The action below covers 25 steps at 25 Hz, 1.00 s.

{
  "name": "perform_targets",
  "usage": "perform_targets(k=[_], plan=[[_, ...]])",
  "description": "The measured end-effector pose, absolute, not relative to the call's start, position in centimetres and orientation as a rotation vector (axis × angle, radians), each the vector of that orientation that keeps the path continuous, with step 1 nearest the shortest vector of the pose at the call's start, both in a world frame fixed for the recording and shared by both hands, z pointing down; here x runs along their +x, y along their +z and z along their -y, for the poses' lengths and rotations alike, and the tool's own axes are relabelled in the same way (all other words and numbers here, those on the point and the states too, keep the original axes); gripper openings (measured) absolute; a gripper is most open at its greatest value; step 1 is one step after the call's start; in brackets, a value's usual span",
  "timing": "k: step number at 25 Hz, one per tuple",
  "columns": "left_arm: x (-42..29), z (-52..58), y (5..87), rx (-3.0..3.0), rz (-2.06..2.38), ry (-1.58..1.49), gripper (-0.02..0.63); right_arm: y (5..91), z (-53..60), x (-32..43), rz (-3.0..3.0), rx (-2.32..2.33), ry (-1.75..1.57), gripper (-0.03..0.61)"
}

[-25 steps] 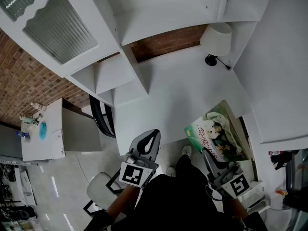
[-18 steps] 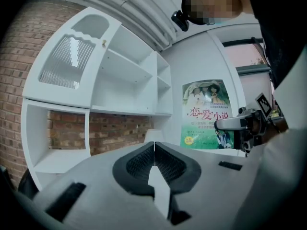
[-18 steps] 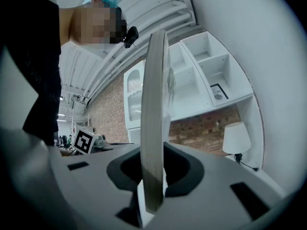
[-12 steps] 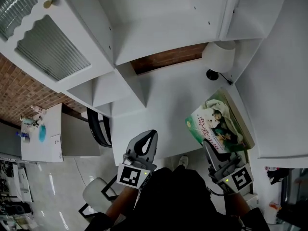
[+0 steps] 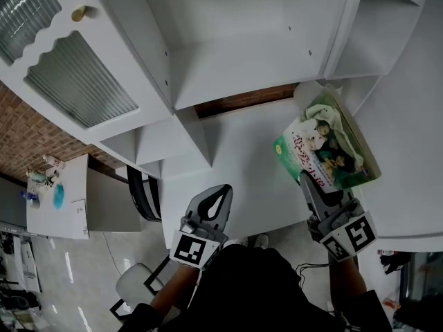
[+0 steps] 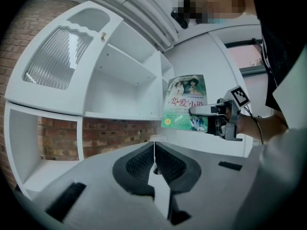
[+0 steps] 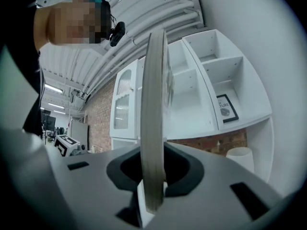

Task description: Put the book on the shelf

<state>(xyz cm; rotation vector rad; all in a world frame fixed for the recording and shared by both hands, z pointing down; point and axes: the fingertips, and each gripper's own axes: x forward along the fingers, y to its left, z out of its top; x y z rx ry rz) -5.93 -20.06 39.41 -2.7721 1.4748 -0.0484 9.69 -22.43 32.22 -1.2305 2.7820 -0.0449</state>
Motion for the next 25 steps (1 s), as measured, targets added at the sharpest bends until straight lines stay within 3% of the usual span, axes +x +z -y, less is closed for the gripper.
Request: perform_targets(k=[25], plan=[[-8.6, 23.7, 39.3, -2.797, -1.45, -0.043, 0.017, 25.5, 38.8, 8.3, -2.735, -1.397, -0.074, 0.078]])
